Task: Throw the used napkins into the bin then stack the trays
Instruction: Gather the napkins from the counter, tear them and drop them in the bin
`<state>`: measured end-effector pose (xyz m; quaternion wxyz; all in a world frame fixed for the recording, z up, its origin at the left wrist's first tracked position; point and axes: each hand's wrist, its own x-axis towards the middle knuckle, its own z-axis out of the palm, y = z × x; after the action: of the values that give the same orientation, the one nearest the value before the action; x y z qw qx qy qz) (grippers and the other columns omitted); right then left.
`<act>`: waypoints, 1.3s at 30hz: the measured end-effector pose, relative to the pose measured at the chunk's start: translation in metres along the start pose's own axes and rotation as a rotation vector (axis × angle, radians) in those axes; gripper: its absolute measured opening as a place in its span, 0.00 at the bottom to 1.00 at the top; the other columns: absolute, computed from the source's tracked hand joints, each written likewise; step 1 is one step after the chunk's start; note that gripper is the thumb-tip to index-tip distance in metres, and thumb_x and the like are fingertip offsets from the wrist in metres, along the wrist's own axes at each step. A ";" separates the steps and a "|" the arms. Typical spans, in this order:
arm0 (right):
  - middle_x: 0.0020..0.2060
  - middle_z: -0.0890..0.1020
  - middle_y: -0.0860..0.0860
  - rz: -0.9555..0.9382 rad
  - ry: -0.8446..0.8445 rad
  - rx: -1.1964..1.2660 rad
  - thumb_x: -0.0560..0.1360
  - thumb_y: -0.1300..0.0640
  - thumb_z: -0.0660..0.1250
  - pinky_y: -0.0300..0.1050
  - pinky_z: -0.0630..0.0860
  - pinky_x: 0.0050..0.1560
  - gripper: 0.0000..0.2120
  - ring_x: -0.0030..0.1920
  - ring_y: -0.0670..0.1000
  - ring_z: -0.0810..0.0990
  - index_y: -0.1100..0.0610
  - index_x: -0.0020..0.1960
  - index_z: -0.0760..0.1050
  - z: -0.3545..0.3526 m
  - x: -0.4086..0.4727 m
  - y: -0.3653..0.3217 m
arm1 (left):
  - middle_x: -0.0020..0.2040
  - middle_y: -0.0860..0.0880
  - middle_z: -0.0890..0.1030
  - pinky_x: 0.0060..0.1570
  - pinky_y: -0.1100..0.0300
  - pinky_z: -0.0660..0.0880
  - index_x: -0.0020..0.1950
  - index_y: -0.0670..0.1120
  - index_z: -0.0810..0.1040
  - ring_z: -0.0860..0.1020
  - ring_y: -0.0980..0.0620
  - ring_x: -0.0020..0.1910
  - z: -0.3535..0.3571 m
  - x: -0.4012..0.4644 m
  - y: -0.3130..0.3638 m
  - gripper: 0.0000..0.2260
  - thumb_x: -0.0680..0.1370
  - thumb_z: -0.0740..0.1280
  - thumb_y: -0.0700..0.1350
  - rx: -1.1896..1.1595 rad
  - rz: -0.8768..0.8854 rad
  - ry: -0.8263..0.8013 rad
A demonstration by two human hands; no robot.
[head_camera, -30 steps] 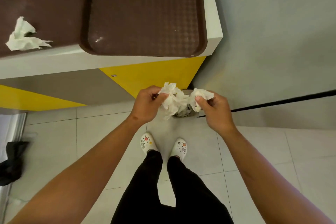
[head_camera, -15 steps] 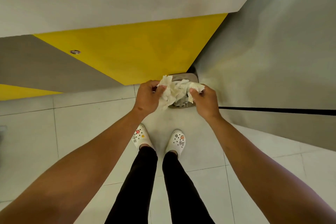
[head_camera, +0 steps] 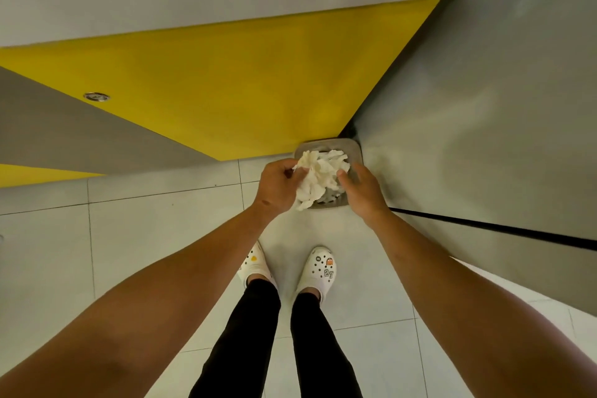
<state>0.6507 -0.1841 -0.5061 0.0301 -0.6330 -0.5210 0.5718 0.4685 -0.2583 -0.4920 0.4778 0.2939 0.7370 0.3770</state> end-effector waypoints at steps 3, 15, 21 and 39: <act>0.64 0.78 0.54 -0.033 0.032 -0.006 0.80 0.44 0.63 0.40 0.73 0.55 0.23 0.63 0.53 0.78 0.57 0.70 0.72 -0.004 -0.003 0.005 | 0.33 0.52 0.78 0.33 0.69 0.69 0.42 0.46 0.82 0.73 0.62 0.30 0.009 0.010 0.004 0.07 0.80 0.68 0.40 -0.009 -0.026 -0.007; 0.54 0.78 0.36 -0.037 0.049 0.153 0.82 0.55 0.66 0.29 0.72 0.53 0.15 0.58 0.40 0.77 0.48 0.68 0.73 -0.017 -0.026 0.001 | 0.58 0.50 0.76 0.53 0.62 0.69 0.71 0.49 0.73 0.76 0.51 0.54 0.030 0.044 0.005 0.22 0.78 0.69 0.49 0.393 -0.027 -0.258; 0.70 0.76 0.53 -0.007 -0.054 0.150 0.80 0.56 0.68 0.55 0.68 0.74 0.20 0.70 0.51 0.74 0.58 0.71 0.73 -0.021 -0.048 -0.023 | 0.59 0.47 0.80 0.60 0.55 0.74 0.64 0.48 0.78 0.78 0.48 0.57 0.000 0.015 0.033 0.15 0.78 0.71 0.47 0.318 -0.031 -0.261; 0.69 0.76 0.46 -0.379 -0.346 -0.427 0.79 0.46 0.69 0.40 0.75 0.60 0.25 0.60 0.44 0.78 0.49 0.74 0.71 -0.079 -0.289 -0.250 | 0.57 0.52 0.79 0.47 0.70 0.76 0.64 0.51 0.78 0.80 0.53 0.49 -0.184 -0.220 0.235 0.13 0.80 0.69 0.45 0.133 0.125 -0.080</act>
<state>0.6112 -0.2264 -0.1205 -0.0864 -0.4105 -0.7348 0.5331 0.3969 -0.3561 -0.1411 0.4618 0.3852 0.7211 0.3440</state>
